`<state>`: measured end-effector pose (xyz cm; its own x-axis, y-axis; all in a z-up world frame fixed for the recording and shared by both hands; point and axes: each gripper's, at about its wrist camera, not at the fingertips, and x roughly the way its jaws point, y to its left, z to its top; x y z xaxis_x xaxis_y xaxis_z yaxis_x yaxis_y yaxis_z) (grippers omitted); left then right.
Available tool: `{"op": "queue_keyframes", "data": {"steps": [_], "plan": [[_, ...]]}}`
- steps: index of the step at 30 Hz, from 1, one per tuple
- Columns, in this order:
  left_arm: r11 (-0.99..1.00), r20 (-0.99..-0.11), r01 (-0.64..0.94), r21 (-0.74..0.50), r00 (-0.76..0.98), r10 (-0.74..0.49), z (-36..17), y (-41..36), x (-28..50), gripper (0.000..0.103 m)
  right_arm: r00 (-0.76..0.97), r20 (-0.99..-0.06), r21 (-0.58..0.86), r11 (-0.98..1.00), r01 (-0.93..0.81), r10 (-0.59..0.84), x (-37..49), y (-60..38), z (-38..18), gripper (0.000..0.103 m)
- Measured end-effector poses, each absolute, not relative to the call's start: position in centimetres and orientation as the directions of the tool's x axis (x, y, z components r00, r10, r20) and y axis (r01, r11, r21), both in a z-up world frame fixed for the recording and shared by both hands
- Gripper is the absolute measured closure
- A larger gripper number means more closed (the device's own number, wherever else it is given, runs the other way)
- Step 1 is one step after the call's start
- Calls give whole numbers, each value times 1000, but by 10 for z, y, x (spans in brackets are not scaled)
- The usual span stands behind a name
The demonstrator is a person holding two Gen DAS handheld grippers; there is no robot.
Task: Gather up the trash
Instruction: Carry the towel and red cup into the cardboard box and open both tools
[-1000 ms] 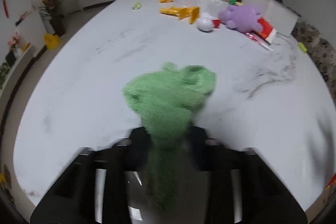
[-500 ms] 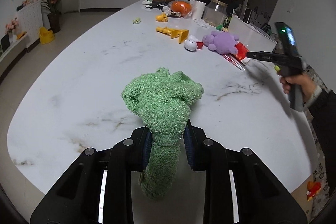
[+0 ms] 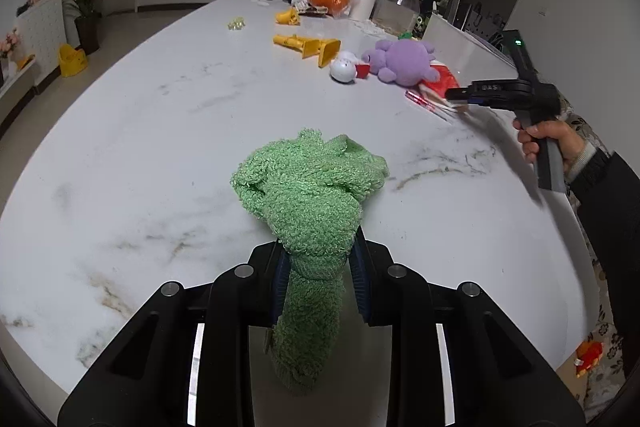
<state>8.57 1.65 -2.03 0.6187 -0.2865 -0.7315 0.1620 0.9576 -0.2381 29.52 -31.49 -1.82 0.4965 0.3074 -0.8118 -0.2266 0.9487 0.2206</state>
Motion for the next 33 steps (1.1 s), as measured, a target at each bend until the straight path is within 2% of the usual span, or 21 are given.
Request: {"op": "queue_keyframes", "data": {"steps": [3, 7, 10, 16, 21, 26, 28, 29, 30, 31, 32, 33], "plan": [[950, -733, 169, -262, 606, -310, -23, 14, 82, 77, 521, -798, 256, 953, -162, 303, 265, -321, -15, 86], [956, -717, 194, -222, 632, -295, -17, 9, 66, 77, 559, -766, 292, 947, -136, 317, 218, -323, 1, 88], [948, -700, 214, -236, 639, -318, -6, 13, 52, 77, 594, -739, 285, 946, -153, 319, 172, -319, 20, 88], [927, -648, 290, -238, 663, -374, 20, 23, 2, 77, 604, -666, 357, 898, -258, 438, 57, -304, 60, 87], [908, -647, 359, -216, 644, -409, 25, 33, -56, 77, 520, -696, 334, 864, -376, 495, -53, -267, 54, 86], [889, -720, 434, -142, 571, -394, 5, 46, -117, 77, 382, -766, 358, 837, -413, 517, -134, -239, 14, 84], [887, -750, 445, -126, 542, -378, -9, 49, -129, 76, 334, -801, 356, 843, -403, 497, -146, -232, -11, 79], [887, -768, 445, -125, 522, -371, -17, 50, -132, 71, 317, -818, 345, 850, -398, 480, -148, -228, -23, 75], [883, -794, 450, -131, 486, -365, -30, 50, -134, 66, 298, -840, 328, 861, -388, 454, -150, -222, -43, 64], [882, -808, 452, -131, 466, -359, -40, 50, -135, 50, 280, -852, 322, 865, -386, 442, -149, -218, -54, 51], [885, -821, 451, -118, 457, -343, -51, 50, -135, 26, 258, -863, 319, 865, -387, 434, -148, -212, -70, 45], [890, -833, 448, -87, 457, -312, -64, 50, -135, 21, 252, -870, 312, 869, -384, 424, -147, -209, -83, 43]]}}
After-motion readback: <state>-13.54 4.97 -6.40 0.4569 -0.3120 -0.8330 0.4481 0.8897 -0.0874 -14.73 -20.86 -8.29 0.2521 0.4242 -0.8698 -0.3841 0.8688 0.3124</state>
